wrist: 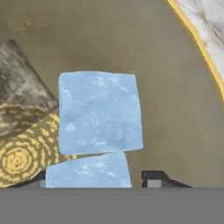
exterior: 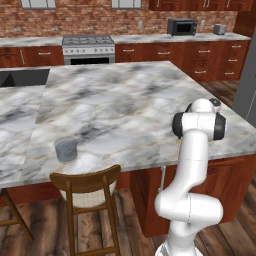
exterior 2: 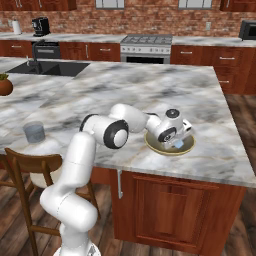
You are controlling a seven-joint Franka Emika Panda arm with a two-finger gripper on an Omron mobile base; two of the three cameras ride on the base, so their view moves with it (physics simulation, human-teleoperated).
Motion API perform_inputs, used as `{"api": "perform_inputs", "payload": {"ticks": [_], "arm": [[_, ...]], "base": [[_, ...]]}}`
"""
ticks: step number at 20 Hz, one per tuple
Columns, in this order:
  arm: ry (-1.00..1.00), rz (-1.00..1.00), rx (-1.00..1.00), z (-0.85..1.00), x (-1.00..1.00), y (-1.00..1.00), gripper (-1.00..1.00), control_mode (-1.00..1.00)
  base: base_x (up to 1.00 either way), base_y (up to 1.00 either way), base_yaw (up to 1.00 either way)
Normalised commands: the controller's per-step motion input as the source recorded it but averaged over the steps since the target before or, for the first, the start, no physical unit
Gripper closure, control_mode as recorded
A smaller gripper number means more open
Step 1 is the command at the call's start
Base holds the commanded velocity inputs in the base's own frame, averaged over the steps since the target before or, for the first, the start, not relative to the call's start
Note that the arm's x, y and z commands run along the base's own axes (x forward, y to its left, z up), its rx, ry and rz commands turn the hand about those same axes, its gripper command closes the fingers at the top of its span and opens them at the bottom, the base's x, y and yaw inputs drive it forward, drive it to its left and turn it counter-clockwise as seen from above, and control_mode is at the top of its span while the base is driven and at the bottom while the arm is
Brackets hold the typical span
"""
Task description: There are four ice cubes in the ice bowl. Place two ice cubes in each glass of water.
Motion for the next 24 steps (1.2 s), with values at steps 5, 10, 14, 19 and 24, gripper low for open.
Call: {"api": "perform_inputs", "payload": {"ticks": [5, 10, 14, 19, 24], "arm": [[0.1, 0.0, -0.13, -0.72, 0.01, 0.38, 1.0, -1.0], [0.1, 0.03, 0.01, -0.27, -0.17, 0.16, 1.0, -1.0], [-0.11, 0.01, 0.18, 0.57, -0.52, 0.0, 1.0, -1.0], [-0.18, 0.0, 0.25, 0.94, -0.54, 0.0, 1.0, -1.0], [0.0, 0.16, 0.33, 0.56, -0.91, 0.0, 1.0, -1.0]], "base": [[0.0, 0.0, 0.0], [0.0, 0.0, 0.0], [0.0, 0.0, 0.0], [0.0, 0.0, 0.0], [0.0, 0.0, 0.0]]}}
